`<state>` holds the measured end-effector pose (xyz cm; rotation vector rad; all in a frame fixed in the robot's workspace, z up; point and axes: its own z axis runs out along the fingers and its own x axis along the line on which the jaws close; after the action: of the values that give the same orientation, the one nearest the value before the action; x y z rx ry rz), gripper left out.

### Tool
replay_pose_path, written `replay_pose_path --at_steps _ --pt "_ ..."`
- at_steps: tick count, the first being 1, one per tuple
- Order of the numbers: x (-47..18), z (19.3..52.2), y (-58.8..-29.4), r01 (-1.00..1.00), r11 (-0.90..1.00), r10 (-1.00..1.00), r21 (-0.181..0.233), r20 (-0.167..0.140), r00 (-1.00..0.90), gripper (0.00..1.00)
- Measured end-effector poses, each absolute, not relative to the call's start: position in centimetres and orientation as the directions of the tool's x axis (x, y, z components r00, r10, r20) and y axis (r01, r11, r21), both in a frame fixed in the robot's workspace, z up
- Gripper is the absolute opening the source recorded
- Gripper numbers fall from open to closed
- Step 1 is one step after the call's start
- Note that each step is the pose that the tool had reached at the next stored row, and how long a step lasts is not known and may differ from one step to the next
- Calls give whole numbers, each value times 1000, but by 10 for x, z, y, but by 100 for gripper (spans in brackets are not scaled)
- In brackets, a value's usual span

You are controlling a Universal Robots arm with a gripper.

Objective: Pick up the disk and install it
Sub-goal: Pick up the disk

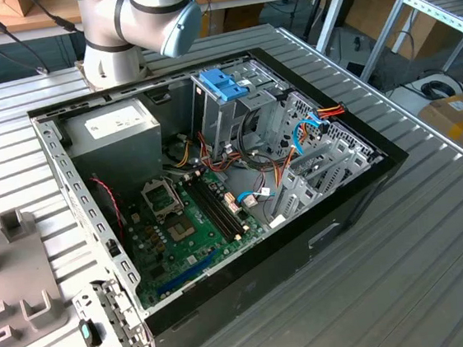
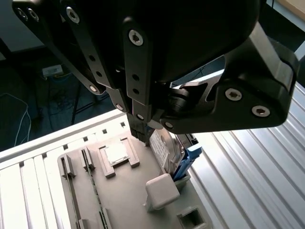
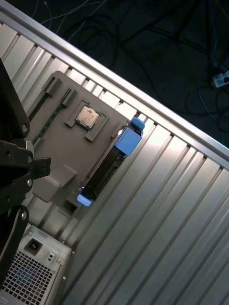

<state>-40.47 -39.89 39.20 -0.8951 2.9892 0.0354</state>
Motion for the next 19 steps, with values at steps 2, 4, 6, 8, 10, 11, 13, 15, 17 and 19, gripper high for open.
replay_pose_path --at_steps 2,4,6,8,10,11,13,15,17,19 --pt "-405 392 -399 -559 829 -559 16 -27 -829 11" --pt "-405 392 -399 -571 821 -570 16 -27 -821 11" --pt "-405 392 -399 -578 816 -577 16 -27 -816 11" --pt "-405 392 -399 -585 811 -585 16 -27 -811 11" --pt "-405 392 -399 -593 805 -593 16 -27 -805 11" --pt "-405 392 -399 -597 802 -596 16 -27 -802 11" --pt "-405 392 -399 -604 797 -604 16 -27 -797 11" --pt "-405 392 -399 -612 790 -612 16 -27 -790 11" --pt "-405 392 -399 -626 780 -625 16 -27 -780 11" --pt "-405 392 -399 -636 772 -635 16 -27 -772 11"
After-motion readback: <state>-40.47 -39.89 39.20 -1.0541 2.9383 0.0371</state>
